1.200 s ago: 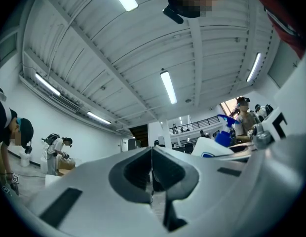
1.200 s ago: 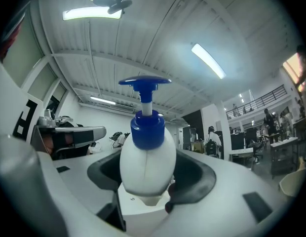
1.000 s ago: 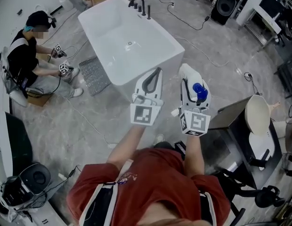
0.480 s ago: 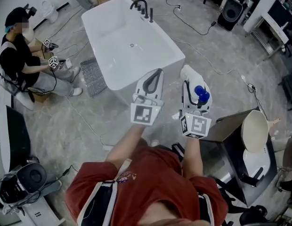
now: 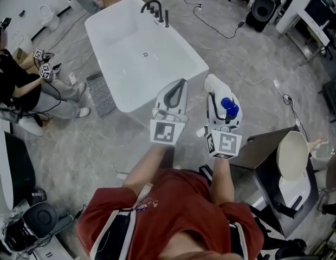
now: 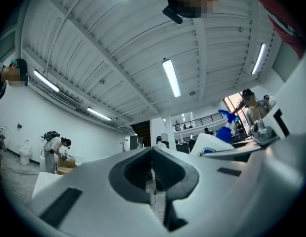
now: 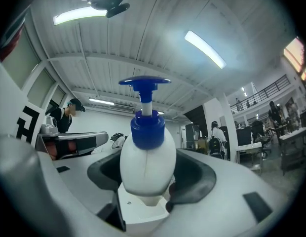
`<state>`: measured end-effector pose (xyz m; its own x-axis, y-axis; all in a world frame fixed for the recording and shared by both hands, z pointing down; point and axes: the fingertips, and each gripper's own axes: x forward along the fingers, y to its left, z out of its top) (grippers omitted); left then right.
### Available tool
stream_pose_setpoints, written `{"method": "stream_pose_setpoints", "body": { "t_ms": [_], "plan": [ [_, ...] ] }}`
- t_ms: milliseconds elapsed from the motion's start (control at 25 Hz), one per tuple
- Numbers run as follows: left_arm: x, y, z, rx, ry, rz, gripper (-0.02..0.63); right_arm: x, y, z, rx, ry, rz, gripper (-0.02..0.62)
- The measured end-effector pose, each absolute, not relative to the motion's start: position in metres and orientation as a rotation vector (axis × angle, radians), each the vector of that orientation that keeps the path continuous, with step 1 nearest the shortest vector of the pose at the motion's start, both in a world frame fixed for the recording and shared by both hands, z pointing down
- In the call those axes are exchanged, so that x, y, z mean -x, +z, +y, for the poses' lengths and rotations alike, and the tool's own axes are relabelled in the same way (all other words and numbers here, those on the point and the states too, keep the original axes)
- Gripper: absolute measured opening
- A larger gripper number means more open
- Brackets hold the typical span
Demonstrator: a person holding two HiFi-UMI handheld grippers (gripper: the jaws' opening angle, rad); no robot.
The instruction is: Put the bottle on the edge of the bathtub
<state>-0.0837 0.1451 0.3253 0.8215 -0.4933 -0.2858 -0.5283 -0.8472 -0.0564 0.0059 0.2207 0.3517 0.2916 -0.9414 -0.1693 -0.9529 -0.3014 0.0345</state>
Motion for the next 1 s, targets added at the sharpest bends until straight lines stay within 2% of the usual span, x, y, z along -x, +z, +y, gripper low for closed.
{"method": "stream_pose_setpoints", "body": {
  "t_ms": [1000],
  "plan": [
    [0.012, 0.325, -0.073, 2.904, 0.406, 0.738, 0.015, -0.072, 0.348, 0.001, 2.538, 0.248, 1.81, 0.272]
  ]
}}
